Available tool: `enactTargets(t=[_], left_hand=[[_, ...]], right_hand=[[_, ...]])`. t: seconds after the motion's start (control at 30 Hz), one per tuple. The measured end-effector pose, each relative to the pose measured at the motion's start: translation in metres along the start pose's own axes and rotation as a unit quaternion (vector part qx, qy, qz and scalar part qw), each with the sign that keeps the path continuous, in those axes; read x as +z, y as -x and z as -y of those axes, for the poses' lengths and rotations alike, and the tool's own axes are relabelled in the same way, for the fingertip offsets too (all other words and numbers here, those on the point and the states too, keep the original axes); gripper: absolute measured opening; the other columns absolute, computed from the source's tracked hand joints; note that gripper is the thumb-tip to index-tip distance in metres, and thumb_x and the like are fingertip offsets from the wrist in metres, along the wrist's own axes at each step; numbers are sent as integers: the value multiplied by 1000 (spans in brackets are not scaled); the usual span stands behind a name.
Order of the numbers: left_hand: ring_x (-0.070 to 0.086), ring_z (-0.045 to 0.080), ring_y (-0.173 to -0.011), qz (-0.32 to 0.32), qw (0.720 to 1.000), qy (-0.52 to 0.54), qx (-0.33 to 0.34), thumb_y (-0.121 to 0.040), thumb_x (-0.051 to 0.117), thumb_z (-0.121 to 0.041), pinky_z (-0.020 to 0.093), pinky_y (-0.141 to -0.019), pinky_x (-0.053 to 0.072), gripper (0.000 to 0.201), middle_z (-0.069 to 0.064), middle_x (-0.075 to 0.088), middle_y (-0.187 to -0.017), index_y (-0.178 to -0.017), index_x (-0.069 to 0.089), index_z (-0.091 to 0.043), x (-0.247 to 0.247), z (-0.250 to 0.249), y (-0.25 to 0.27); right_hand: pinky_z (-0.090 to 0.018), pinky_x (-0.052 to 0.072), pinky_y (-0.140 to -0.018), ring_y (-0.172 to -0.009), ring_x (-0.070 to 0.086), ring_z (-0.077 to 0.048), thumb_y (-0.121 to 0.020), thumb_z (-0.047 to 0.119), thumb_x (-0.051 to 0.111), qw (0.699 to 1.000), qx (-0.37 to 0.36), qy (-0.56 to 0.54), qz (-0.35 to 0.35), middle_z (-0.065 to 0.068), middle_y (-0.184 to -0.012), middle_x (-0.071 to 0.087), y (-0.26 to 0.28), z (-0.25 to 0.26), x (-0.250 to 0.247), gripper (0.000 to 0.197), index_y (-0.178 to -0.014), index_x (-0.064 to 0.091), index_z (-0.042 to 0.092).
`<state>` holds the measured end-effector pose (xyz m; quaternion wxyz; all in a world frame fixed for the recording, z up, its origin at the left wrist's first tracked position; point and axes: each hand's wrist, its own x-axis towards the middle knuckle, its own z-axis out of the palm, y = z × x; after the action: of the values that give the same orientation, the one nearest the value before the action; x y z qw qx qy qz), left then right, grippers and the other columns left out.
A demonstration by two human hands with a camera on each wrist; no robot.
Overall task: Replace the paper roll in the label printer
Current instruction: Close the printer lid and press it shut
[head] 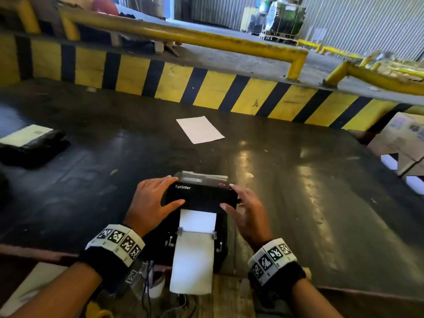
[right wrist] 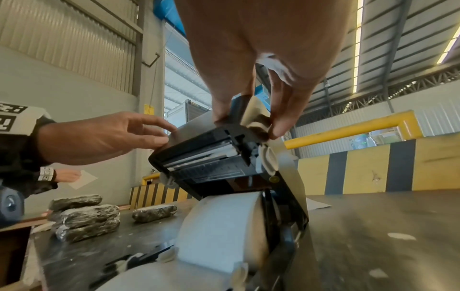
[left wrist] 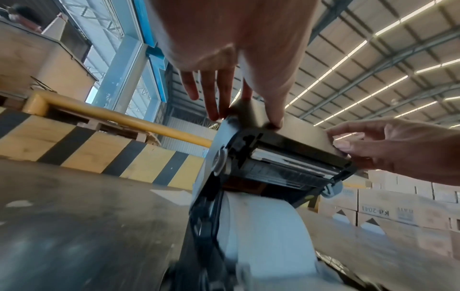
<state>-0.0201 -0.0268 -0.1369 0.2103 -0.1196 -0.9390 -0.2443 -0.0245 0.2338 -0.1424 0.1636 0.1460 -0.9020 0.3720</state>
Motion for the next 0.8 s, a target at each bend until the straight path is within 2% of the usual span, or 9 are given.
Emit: enactTargets(t=[0.07, 0.13, 0.27, 0.37, 0.43, 0.53, 0.67, 0.7, 0.8], left_hand=[[63, 28, -105, 2, 1000, 0, -10, -76, 48, -56, 36, -95, 40, 60, 10, 68, -118, -116, 64, -14, 0, -3, 17], [64, 28, -105, 17, 1000, 6, -17, -78, 50, -50, 38, -94, 44, 54, 11, 68, -119, -115, 65, -14, 3, -1, 37], [63, 28, -109, 44, 999, -3, -15, -81, 43, -46, 37, -96, 42, 54, 11, 65, -124, -117, 65, -12, 16, -2, 88], [58, 25, -116, 50, 999, -2, -12, -82, 43, -42, 34, -101, 39, 53, 8, 60, -131, -123, 61, -13, 23, -3, 108], [48, 24, -127, 52, 999, -14, -3, -83, 53, -36, 38, -104, 37, 54, 7, 52, -139, -132, 51, -14, 27, 1, 116], [32, 26, -137, 91, 993, -72, 18, -73, 76, -31, 42, -106, 31, 83, 8, 37, -150, -143, 34, -16, 34, 9, 128], [29, 31, -139, 119, 987, -109, 17, -59, 84, -41, 44, -105, 27, 109, 14, 27, -153, -146, 21, -24, 38, 17, 130], [31, 34, -137, 114, 986, -121, 22, -55, 86, -42, 45, -104, 28, 112, 18, 29, -152, -146, 24, -23, 38, 20, 128], [32, 35, -134, 106, 983, -141, 43, -46, 88, -45, 47, -101, 32, 116, 22, 30, -148, -143, 30, -19, 43, 28, 122]], right_hand=[[-20, 47, -80, -90, 57, -10, -75, 27, 77, 1000, 8, -1, 1, -6, -112, 63, 15, 5, 1, 53, -124, 60, 13], [-23, 51, -84, -93, 60, -12, -72, 20, 80, 1000, 16, 0, 6, -7, -113, 66, 31, 7, 5, 52, -120, 62, 11], [-23, 45, -92, -108, 62, -21, -76, 19, 77, 996, 36, 47, 60, -8, -121, 65, 74, 5, 20, 51, -124, 58, 10], [-34, 42, -103, -127, 50, -26, -84, 25, 69, 990, 64, 79, 97, -11, -142, 49, 92, -2, 33, 59, -137, 45, 14], [-37, 38, -107, -137, 38, -25, -86, 30, 65, 986, 51, 125, 98, -10, -155, 29, 100, -5, 37, 66, -143, 36, 16], [-40, 24, -111, -142, 23, -26, -73, 42, 74, 964, -30, 247, 92, -12, -156, 20, 115, -12, 42, 90, -145, 28, 15], [-41, 0, -118, -146, -4, -26, -53, 59, 81, 947, -23, 295, 126, -11, -157, 10, 124, -31, 46, 131, -151, 1, 25], [-41, 0, -117, -146, -2, -29, -49, 60, 82, 947, -22, 295, 126, -15, -156, 11, 122, -33, 47, 132, -151, 5, 25], [-43, 14, -116, -141, 14, -34, -43, 58, 86, 951, -32, 284, 120, -21, -154, 14, 114, -37, 50, 121, -143, 29, 19]])
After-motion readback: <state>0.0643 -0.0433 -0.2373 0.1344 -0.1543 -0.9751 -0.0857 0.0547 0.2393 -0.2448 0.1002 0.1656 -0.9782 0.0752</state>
